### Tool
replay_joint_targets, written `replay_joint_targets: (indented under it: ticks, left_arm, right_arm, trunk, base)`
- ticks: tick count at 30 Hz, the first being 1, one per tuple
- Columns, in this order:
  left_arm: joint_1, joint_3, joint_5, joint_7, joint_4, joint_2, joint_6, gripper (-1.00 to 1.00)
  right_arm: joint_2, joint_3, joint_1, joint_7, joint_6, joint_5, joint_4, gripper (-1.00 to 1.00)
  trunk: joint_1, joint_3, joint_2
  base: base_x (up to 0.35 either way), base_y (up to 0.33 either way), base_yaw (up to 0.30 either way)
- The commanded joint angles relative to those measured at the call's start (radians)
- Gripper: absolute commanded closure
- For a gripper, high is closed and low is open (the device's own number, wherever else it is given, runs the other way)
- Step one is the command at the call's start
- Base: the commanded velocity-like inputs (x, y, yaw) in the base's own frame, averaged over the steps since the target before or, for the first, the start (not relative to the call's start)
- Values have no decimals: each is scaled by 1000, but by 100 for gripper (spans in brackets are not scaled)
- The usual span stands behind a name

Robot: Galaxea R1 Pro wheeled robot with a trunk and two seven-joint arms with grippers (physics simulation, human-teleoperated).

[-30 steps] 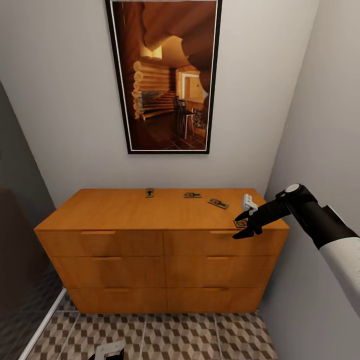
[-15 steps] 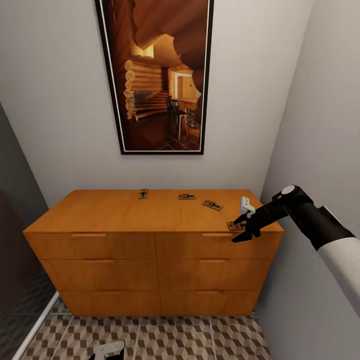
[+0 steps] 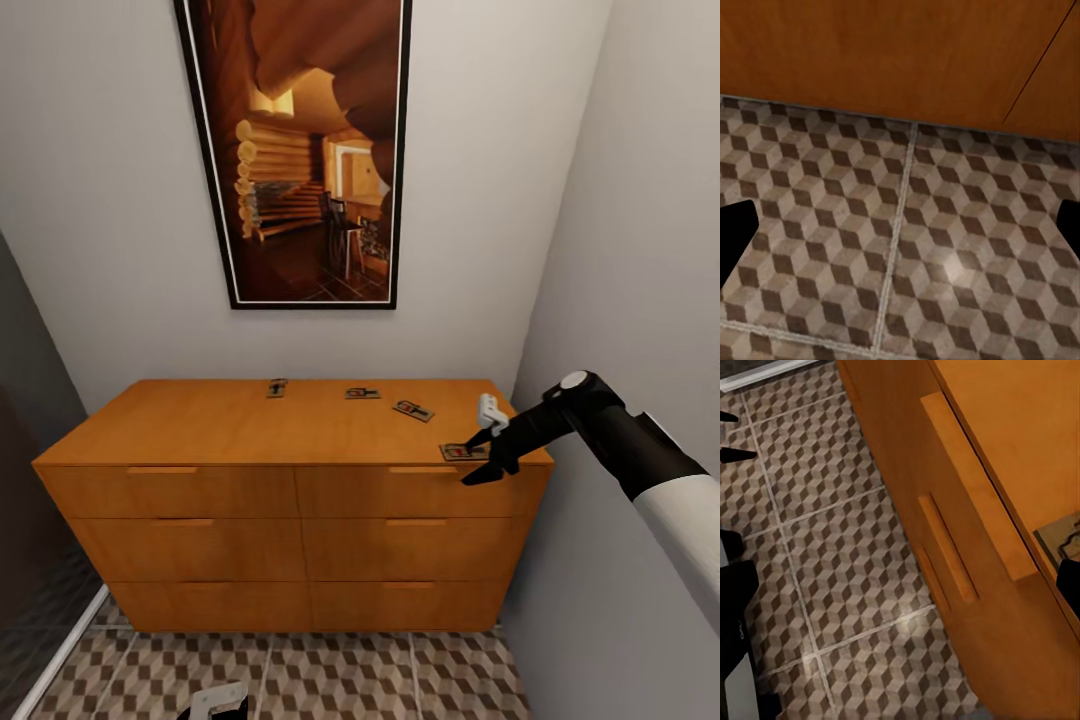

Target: Take the four mousetraps from the cabinet in the bathroom and place them on the bathroom floor. Make sure all four end up on the same floor surface, and ensure that at least two of them are either under or directly next to the same bathroom sink.

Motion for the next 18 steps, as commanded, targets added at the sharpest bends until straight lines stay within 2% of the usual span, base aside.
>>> replay_joint_targets:
  ticks: [1,18]
  left_arm:
    - [-1,5,0,0,1,-1,-3,-100]
    - [-1,5,0,0,1,-1,-3,-100]
  right_arm:
    - [5,2,-1,4,10,4,-1,-100]
    - [19,2,0,2,8,4,29,-100]
  trunk:
    - [0,-1,-1]
    - [0,-1,-1]
  base:
    - [0,-17,0]
    - [2,-3,0]
